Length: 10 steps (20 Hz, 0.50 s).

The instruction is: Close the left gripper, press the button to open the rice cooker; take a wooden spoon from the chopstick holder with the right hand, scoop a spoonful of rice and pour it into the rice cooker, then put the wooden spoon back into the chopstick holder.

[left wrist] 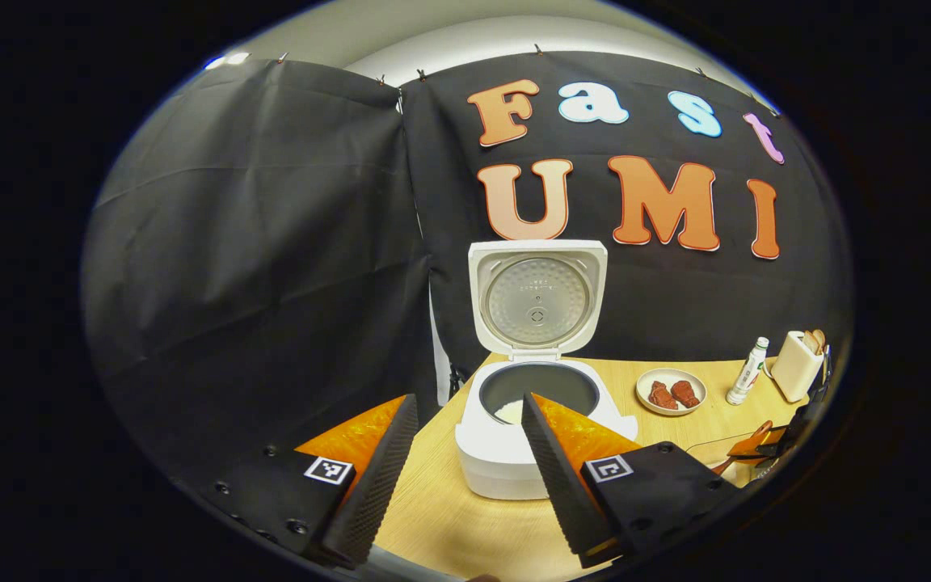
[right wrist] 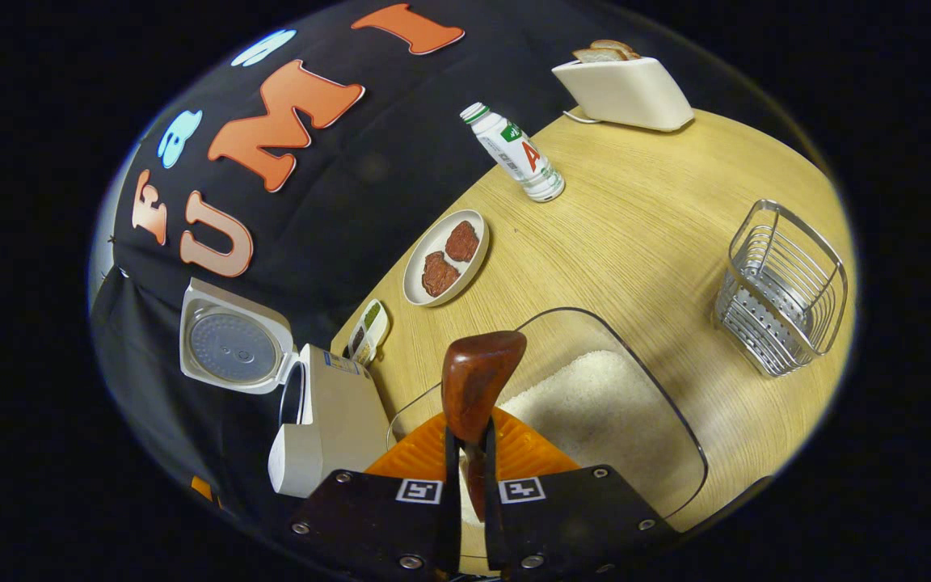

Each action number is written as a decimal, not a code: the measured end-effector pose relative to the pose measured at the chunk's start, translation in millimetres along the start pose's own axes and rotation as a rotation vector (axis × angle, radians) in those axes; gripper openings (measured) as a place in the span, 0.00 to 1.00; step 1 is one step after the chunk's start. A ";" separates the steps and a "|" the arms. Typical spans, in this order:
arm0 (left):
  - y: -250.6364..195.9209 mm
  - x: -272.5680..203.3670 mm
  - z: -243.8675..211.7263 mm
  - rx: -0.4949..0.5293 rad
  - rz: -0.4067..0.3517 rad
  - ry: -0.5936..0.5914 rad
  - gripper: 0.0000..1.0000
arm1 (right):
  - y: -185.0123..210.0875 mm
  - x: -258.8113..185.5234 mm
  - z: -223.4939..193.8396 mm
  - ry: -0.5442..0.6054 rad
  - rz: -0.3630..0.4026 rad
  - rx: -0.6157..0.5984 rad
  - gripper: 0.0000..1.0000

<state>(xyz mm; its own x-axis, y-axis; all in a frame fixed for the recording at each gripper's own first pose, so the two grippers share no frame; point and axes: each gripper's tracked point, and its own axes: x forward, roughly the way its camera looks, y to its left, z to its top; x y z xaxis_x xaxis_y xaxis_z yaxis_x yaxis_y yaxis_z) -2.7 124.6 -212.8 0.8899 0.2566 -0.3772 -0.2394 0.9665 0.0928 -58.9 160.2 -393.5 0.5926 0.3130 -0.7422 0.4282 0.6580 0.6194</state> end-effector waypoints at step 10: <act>-12.2 -2.6 4.5 0.018 -0.007 -0.007 0.87 | -17.0 -9.9 19.3 0.020 0.079 0.113 0.11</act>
<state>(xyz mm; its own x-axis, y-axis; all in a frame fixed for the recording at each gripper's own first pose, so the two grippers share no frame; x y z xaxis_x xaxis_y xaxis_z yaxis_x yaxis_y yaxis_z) -0.4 112.2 -208.9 0.8942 0.2495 -0.3717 -0.2258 0.9683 0.1067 -58.8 132.7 -391.7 0.6144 0.3753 -0.6940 0.4551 0.5499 0.7003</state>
